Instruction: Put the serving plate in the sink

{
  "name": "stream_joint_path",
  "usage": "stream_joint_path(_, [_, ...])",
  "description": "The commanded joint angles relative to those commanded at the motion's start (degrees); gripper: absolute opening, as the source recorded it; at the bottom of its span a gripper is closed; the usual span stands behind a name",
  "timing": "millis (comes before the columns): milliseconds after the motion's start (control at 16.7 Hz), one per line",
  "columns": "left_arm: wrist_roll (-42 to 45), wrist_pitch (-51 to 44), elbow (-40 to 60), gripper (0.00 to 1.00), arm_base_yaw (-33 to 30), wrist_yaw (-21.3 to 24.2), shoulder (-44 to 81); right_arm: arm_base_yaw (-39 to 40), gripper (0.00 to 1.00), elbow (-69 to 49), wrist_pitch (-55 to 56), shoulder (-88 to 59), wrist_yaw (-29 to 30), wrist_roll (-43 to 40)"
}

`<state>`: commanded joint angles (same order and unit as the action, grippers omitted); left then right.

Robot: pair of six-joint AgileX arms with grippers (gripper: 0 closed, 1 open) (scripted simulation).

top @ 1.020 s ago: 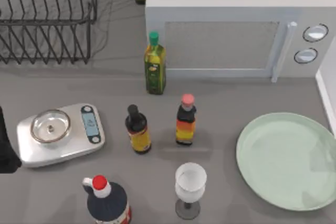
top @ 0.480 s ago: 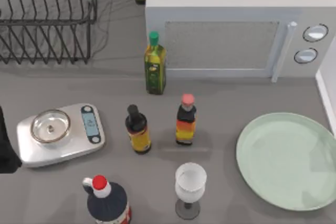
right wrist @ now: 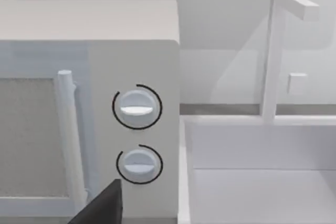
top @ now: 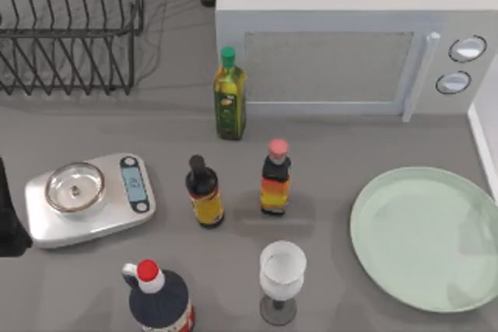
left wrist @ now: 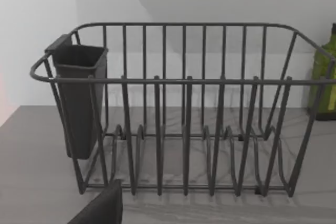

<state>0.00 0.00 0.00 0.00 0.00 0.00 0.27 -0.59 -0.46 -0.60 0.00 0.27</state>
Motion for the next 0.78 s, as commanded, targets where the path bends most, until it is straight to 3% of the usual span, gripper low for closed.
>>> stream_joint_path(360, [0.00, 0.00, 0.00, 1.00, 0.00, 0.00, 0.00, 6.26, 1.00, -13.86, -10.87, -16.28, 0.01, 6.41])
stream_joint_path(780, [0.00, 0.00, 0.00, 1.00, 0.00, 0.00, 0.00, 18.96, 1.00, -41.98, -32.92, -54.91, 0.02, 19.41])
